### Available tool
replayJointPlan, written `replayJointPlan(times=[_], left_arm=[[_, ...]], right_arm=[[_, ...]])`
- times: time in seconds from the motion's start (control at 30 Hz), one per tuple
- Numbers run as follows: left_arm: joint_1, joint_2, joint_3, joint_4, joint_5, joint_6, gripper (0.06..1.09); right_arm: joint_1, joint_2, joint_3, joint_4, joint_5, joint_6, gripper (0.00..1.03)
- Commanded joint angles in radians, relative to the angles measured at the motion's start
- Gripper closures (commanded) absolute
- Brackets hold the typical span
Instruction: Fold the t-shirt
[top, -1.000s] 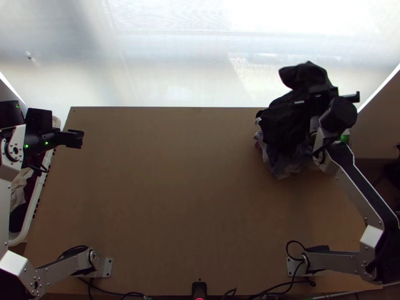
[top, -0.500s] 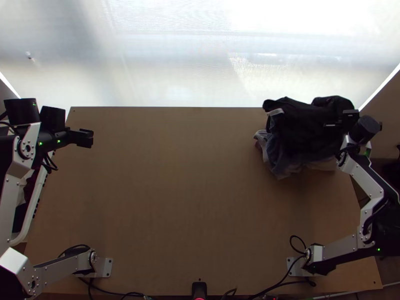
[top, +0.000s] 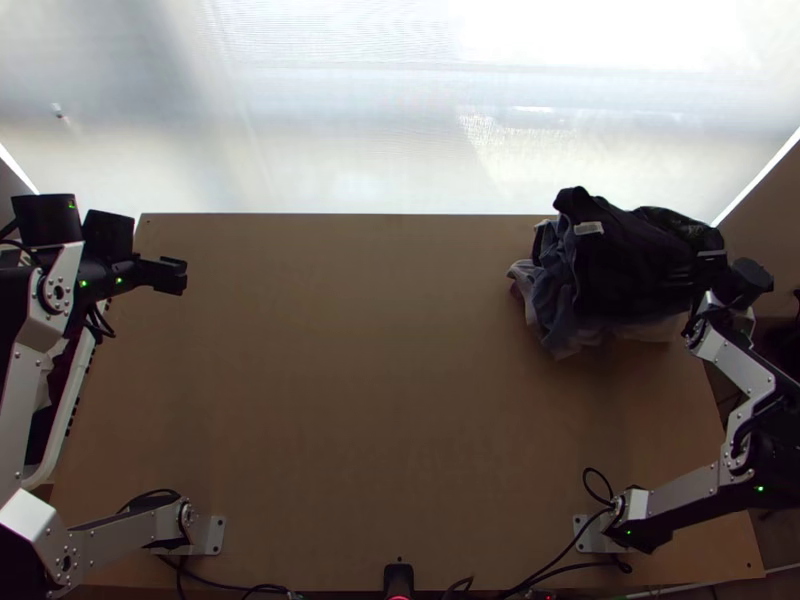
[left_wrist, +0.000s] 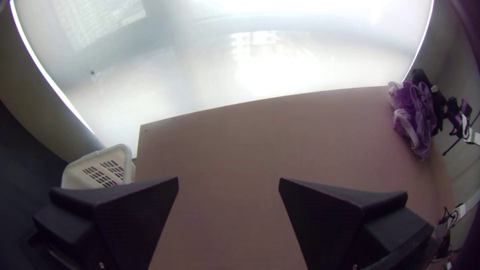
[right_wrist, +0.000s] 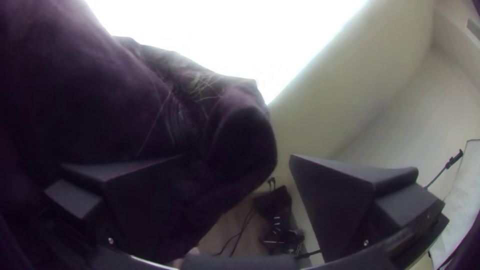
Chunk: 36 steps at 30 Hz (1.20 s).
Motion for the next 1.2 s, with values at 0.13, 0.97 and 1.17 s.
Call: replayJointPlan(times=[0.13,0.97,1.17], left_arm=[[0.04,0.014,0.022,0.002,0.001,0.058,0.11],[0.034,-0.16,-0.129,0.005,0.01,0.036,0.11],[0.096,-0.218,-0.16,-0.013,0.01,0.065,0.11]], right_arm=[[0.029,-0.174,-0.154,-0.07,-0.01,-0.053,0.04],[0.28,-0.699,-0.385,0.094,-0.01,-0.235,1.0],[0.365,-0.388,-0.305,0.318,-0.002,-0.288,1.0]])
